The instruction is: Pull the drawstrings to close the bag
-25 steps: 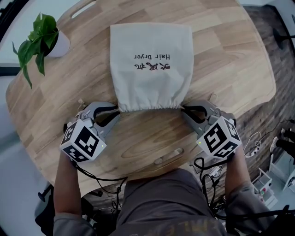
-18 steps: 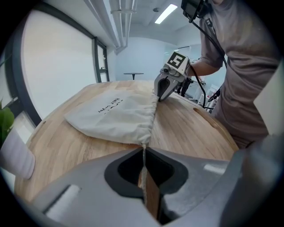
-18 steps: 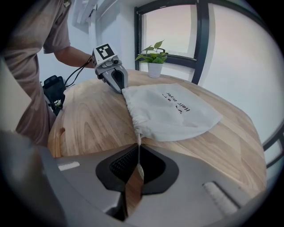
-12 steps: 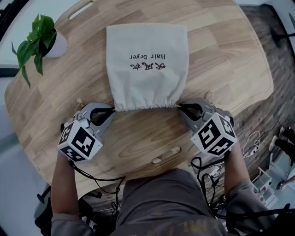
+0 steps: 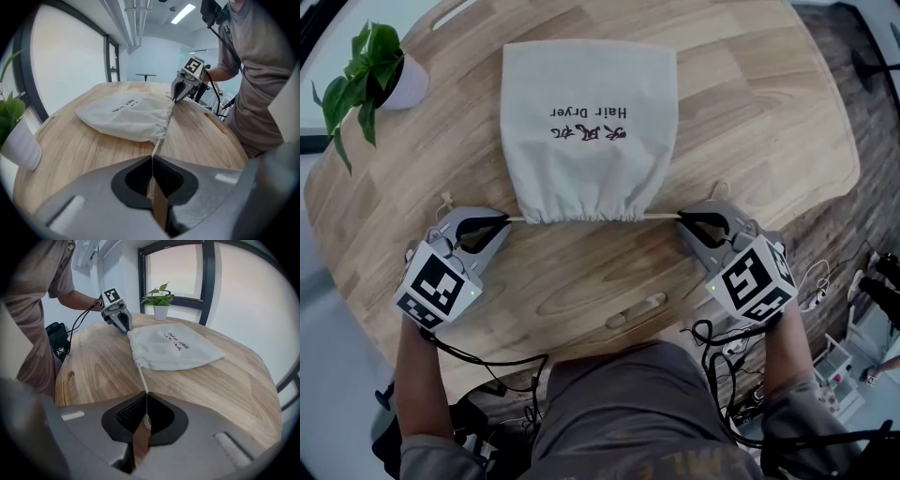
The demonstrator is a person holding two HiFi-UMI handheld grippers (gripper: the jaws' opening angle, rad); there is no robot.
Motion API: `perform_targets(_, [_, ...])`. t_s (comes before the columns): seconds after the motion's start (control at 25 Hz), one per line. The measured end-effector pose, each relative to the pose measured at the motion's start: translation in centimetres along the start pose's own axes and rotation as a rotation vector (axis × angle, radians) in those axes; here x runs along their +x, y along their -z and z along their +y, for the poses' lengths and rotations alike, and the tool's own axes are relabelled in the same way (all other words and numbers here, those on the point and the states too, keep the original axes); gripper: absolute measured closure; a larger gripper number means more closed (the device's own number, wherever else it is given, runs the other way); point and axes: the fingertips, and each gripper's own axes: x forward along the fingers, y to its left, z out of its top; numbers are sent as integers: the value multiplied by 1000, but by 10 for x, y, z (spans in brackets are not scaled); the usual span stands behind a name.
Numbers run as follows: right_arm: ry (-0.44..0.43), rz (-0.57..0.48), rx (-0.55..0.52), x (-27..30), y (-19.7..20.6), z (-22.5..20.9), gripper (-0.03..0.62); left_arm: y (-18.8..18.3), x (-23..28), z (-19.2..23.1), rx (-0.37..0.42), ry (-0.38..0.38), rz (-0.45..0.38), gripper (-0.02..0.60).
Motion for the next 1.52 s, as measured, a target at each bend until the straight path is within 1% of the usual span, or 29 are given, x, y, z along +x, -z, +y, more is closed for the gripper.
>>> perform_targets(0.24, [-1,16,7,-14,37,-20,559,8,3,5,-36,17,24,574])
perform_targets(0.48, [-2,6,9,-20,61,-37,559,12,7,15,-67,-27,29,574])
perform_targets(0.64, [-7,1,25,-23,64,-41,559,11,6,14,-83,-37,32,574])
perform_targets(0.72, [-6,11,37,-23,63,-42,559,9,7,16,-73,-57,27,574])
perform_targets(0.84, [11,13,60,-21,61,-44,559,5,11,18,-35,-93,14,571])
perform_targets(0.92, [28,14,70,-20,60,-45,557,2,12,16,-34,-99,7,566])
perform_targets(0.96, [31,19,77,-20,60,-44,557,1,12,14,-29,-104,12,558])
perform_targets(1.0, [27,23,88,-19,59,-42,551,-1,10,10,-21,-112,20,525])
perform_targets(1.04, [16,22,100,-19,56,-40,502,-4,8,8,-16,-123,22,468])
perform_targets(1.08, [3,14,107,-20,50,-37,435,-9,4,5,-16,-133,13,418])
perform_targets(1.12, [-7,-4,104,-22,41,-34,412,-16,-1,3,-22,-139,-5,410])
perform_targets(1.24, [4,-88,64,-36,1,-31,413,-43,-14,-7,-18,-141,-59,400])
perform_targets(1.36, [23,-156,19,-48,-36,-30,416,-63,-21,-15,6,-149,-74,400])
perform_targets(1.44, [28,-184,-3,-53,-54,-29,418,-71,-21,-18,16,-147,-82,400])
perform_targets(1.52, [29,-193,-21,-53,-63,-27,419,-76,-18,-20,22,-138,-82,400])
